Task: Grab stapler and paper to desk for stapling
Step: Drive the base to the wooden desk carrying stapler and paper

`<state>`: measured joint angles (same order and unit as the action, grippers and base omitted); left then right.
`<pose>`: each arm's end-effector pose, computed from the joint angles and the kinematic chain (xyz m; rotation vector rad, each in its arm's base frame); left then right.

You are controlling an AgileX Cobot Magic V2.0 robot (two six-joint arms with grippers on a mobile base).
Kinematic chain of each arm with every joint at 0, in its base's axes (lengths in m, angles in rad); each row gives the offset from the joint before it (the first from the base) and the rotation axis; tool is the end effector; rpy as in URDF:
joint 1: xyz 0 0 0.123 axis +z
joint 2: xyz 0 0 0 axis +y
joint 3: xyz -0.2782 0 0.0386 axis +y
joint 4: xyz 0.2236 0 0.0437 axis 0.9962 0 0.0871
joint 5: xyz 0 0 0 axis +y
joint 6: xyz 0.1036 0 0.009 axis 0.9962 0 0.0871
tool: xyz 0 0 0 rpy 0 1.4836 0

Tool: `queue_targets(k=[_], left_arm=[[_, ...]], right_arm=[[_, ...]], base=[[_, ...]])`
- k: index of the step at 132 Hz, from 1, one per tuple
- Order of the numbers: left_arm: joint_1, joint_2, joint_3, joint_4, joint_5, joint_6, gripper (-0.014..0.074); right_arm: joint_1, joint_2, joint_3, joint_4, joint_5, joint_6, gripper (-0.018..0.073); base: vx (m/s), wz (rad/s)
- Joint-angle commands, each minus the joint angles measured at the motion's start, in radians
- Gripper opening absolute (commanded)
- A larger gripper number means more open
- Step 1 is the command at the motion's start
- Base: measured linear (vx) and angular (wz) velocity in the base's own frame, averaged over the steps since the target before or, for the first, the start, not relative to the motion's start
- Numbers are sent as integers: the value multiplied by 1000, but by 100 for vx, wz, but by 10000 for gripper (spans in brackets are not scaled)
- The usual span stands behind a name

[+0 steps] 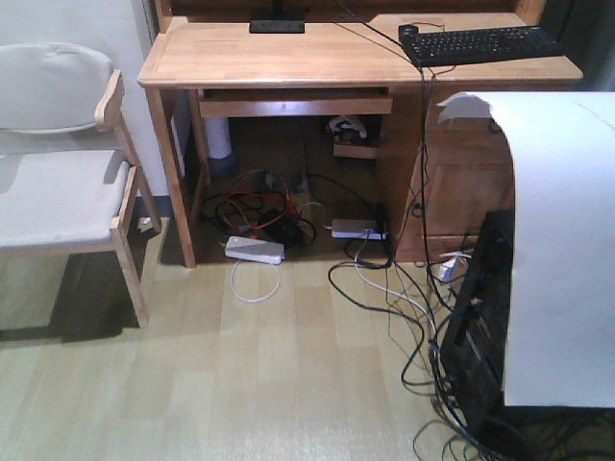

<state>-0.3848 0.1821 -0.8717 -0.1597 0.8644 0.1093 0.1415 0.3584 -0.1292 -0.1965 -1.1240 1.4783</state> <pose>-0.0224 -0.0045 0.3789 0.4136 1.6138 -0.3885 0.0353 0.0235 0.3332 0.2321 0.6468 1.5329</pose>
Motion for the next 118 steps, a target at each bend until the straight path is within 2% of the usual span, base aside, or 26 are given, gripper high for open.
queue_targets(k=[1,118], left_arm=[[-5,19,-20,-17,-124,-3,-6],[-5,19,-20,-17,-123,-3,-6]], right_arm=[[-5,9,-24,2,-43,-3,-6],[-5,9,-24,3,-44,-3,-6]], base=[[47,0],[47,3]])
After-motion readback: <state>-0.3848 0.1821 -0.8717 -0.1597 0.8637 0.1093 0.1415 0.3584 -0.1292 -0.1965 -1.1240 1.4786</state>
